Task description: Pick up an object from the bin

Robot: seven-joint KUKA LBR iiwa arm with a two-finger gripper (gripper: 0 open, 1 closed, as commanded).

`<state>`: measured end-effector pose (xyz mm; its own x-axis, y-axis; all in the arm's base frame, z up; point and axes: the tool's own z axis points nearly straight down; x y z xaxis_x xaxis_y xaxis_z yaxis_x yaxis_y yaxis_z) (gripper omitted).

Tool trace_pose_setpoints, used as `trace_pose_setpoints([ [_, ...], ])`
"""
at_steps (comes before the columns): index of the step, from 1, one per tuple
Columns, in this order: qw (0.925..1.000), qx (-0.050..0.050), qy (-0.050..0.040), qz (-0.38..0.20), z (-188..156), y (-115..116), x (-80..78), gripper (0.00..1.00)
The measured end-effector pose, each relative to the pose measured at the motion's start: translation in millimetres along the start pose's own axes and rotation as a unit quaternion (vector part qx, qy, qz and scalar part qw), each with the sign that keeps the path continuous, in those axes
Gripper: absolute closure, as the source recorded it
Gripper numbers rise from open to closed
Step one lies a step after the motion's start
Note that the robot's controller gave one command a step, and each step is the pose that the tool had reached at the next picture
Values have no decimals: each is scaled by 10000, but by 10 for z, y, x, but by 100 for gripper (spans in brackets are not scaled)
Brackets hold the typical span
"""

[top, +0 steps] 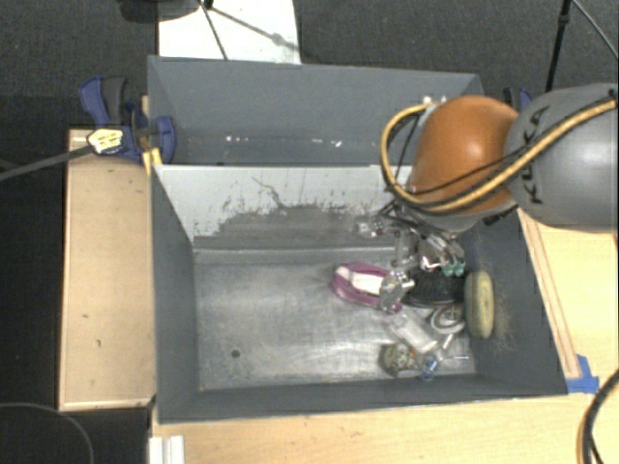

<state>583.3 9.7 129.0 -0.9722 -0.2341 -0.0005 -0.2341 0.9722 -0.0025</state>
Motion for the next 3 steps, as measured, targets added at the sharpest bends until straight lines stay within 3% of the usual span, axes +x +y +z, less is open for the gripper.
trace_pose_setpoints([
  [1,9999,-15,-4,144,603,-188,190,0],
  [2,9999,-12,-7,163,567,-183,178,100],
  [3,10000,4,-42,-54,-710,-390,353,100],
])
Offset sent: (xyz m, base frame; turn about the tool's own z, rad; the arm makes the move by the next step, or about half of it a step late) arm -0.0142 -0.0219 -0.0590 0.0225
